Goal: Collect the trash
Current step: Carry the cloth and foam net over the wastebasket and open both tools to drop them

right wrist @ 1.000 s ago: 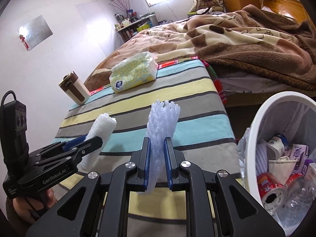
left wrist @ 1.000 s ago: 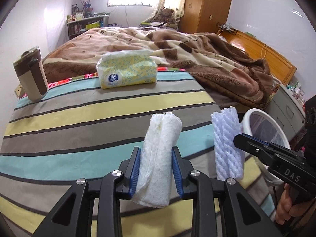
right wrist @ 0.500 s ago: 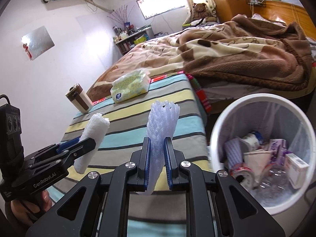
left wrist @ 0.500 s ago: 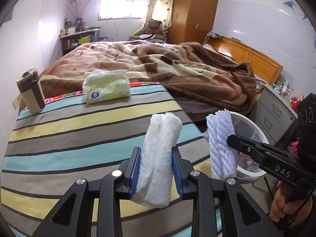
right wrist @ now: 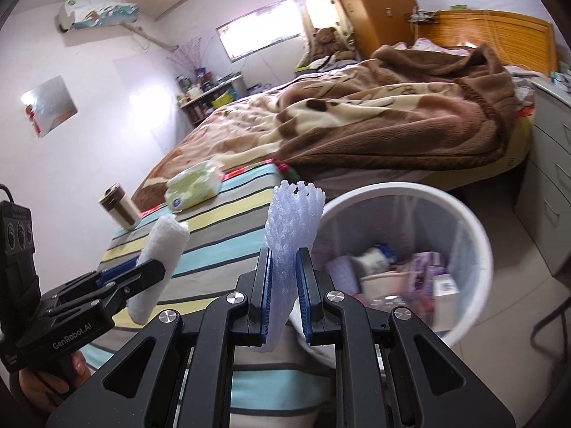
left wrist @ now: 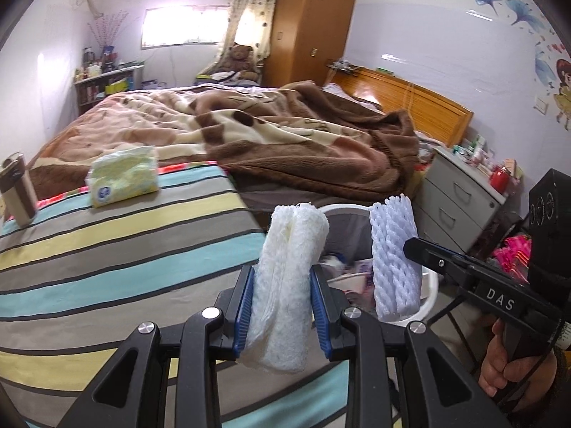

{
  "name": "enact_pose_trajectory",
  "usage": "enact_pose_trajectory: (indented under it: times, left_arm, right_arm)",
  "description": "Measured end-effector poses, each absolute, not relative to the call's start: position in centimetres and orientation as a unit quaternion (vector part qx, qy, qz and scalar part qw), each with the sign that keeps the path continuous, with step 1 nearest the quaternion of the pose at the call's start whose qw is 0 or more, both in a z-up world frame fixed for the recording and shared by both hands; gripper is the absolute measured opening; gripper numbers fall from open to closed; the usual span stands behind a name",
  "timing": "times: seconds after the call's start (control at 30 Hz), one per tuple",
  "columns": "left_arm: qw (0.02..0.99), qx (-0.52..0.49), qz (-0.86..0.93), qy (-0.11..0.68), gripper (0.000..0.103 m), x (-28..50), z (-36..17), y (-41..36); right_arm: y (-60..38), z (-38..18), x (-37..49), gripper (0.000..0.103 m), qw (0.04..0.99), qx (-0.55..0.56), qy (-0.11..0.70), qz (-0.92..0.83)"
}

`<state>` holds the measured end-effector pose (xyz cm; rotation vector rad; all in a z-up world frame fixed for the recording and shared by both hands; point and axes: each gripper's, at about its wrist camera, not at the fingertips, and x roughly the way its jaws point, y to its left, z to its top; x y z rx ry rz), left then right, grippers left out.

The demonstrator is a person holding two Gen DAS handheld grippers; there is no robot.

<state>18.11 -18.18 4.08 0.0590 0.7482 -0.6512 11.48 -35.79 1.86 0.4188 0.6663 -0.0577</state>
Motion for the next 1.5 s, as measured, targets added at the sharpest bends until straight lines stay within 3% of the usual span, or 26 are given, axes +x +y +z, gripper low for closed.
enact_pose_trajectory:
  times: [0.9,1.07,1.13,1.23,1.3,1.37,1.5]
  left_arm:
    - [0.854,0.045,-0.35,0.382,0.031,18.2,0.9,-30.1]
    - [0.858,0.047,-0.339,0.384,0.041,18.3,0.5,-30.6]
    - [0.858,0.044,-0.333,0.388,0.053,18.4,0.3,-30.5]
    - [0.858,0.043,-0.332,0.389,0.056,18.4,0.3,-30.6]
    - [0.859,0.043,-0.333,0.387,0.057,18.3,0.3,-30.5]
    - [0.861,0.041,-0.33,0.385,0.063,18.1,0.5,-30.3]
    - [0.863,0.037,-0.332,0.38,0.064,17.8,0.9,-29.6]
  right_arm:
    - [-42.8,-0.5,11.0,0.014,0.92,0.171,0.336,-0.108]
    - [-42.8,-0.7,11.3,0.015,0.921,0.158,0.34,-0.108]
    - [-42.8,-0.7,11.2,0.018,0.92,0.154,0.342,-0.111]
    - [-42.9,-0.7,11.1,0.022,0.92,0.158,0.342,-0.106]
    - [-42.9,-0.7,10.9,0.044,0.92,0.16,0.341,-0.106]
    - [-42.9,-0.6,10.8,0.051,0.922,0.161,0.336,-0.103]
    - [-42.6,-0.2,10.3,0.051,0.925,0.164,0.327,-0.107]
